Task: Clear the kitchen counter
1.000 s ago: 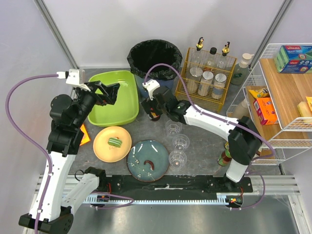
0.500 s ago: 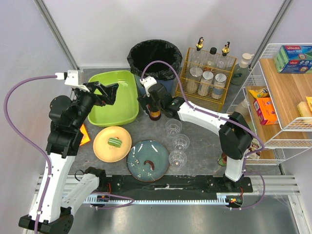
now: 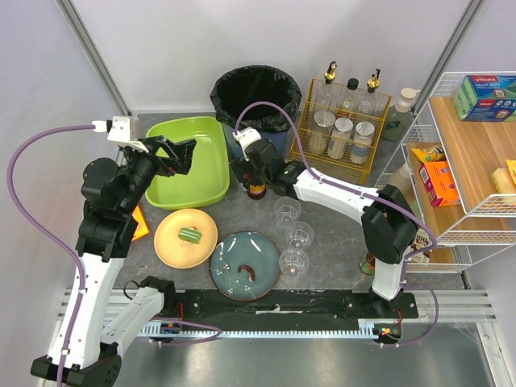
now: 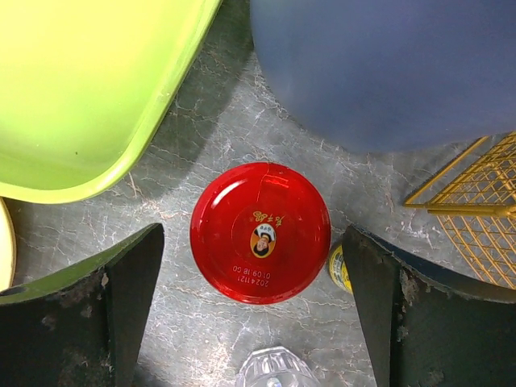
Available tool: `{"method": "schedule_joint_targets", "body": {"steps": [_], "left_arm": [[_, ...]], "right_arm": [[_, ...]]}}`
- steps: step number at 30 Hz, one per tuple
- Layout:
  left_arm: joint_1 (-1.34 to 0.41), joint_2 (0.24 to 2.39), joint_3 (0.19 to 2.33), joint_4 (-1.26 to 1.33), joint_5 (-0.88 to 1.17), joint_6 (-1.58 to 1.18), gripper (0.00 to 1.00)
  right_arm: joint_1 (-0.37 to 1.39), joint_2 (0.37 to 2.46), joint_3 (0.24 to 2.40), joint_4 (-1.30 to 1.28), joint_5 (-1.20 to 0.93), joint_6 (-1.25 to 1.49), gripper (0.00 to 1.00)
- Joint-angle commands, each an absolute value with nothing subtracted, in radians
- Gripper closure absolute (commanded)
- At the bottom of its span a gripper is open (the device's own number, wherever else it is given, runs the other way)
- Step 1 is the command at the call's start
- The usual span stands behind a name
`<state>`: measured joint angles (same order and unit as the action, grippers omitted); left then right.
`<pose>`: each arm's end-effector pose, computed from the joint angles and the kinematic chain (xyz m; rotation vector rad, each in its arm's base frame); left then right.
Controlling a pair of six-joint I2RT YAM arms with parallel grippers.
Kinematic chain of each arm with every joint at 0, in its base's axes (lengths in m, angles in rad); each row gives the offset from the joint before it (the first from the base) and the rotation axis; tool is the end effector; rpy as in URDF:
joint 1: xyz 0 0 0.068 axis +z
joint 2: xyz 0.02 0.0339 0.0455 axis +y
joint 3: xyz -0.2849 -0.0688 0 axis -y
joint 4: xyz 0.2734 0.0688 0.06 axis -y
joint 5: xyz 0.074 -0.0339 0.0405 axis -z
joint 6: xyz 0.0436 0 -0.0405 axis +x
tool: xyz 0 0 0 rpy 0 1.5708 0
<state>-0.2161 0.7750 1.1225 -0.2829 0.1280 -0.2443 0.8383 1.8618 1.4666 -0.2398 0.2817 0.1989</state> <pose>0.1649 -0.0419 0.4699 0.0825 1.5223 -0.4651 0.3236 0.3417 0.2678 -0.5381 2.1235 0.2782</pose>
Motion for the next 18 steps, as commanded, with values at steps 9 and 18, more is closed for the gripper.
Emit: {"method": "schedule_joint_targets", "body": {"steps": [9, 18], "left_arm": [[-0.218, 0.764, 1.132, -0.265, 0.118, -0.212, 0.02], [-0.216, 0.762, 1.126, -0.267, 0.114, -0.210, 0.02]], "right_arm": [[0.833, 1.910, 1.496, -0.235, 0.298, 0.248, 0.02], [0.833, 1.921, 1.506, -0.222, 0.331, 0.252, 0.21]]}}
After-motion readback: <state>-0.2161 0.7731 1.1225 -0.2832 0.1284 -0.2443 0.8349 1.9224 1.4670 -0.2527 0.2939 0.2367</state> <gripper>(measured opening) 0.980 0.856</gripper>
